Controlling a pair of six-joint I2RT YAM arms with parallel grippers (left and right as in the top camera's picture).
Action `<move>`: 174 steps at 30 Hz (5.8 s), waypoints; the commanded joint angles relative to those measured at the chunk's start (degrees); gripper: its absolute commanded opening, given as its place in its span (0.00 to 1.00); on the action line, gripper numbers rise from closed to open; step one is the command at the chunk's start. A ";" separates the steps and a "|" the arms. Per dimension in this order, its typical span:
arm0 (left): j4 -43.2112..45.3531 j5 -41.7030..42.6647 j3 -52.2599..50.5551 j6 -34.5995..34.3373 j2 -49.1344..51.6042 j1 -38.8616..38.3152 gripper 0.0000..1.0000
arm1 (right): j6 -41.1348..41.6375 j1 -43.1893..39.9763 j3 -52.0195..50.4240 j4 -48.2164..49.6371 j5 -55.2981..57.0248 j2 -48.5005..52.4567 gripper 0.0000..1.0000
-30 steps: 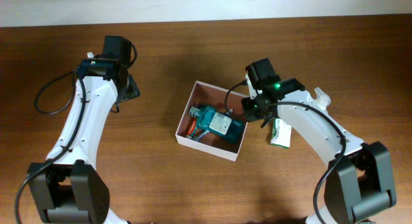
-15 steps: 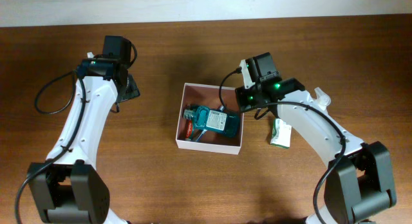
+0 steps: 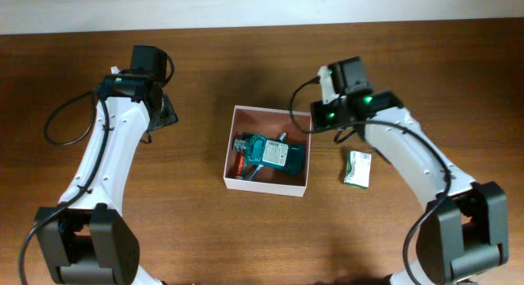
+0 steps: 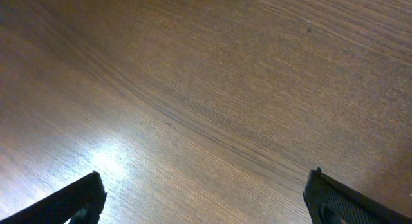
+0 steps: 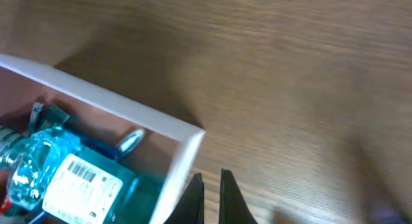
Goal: Pack container
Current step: 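Move the right gripper over the foaming soap pump bottle, then lower the right gripper and close it on the soap pump head, then lift the soap bottle and carry it over the box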
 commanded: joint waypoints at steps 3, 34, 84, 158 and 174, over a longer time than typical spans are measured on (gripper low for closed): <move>-0.07 -0.81 0.28 0.13 -0.87 0.09 0.99 | -1.16 -4.24 7.76 -5.57 -0.92 -3.87 0.04; -0.07 -0.81 0.31 0.13 -0.87 0.09 0.99 | -2.58 -13.55 19.91 -29.81 7.91 -7.78 0.99; -0.07 -0.81 0.28 0.13 -0.87 0.09 0.99 | -8.33 -19.65 11.47 -24.39 8.04 0.61 0.70; -0.07 -0.81 0.28 0.13 -0.87 0.09 0.99 | -17.44 9.68 37.90 -33.55 7.08 0.52 0.09; -0.07 -0.81 0.28 0.13 -0.87 0.09 0.99 | -30.38 15.13 37.86 -23.54 3.21 4.55 0.09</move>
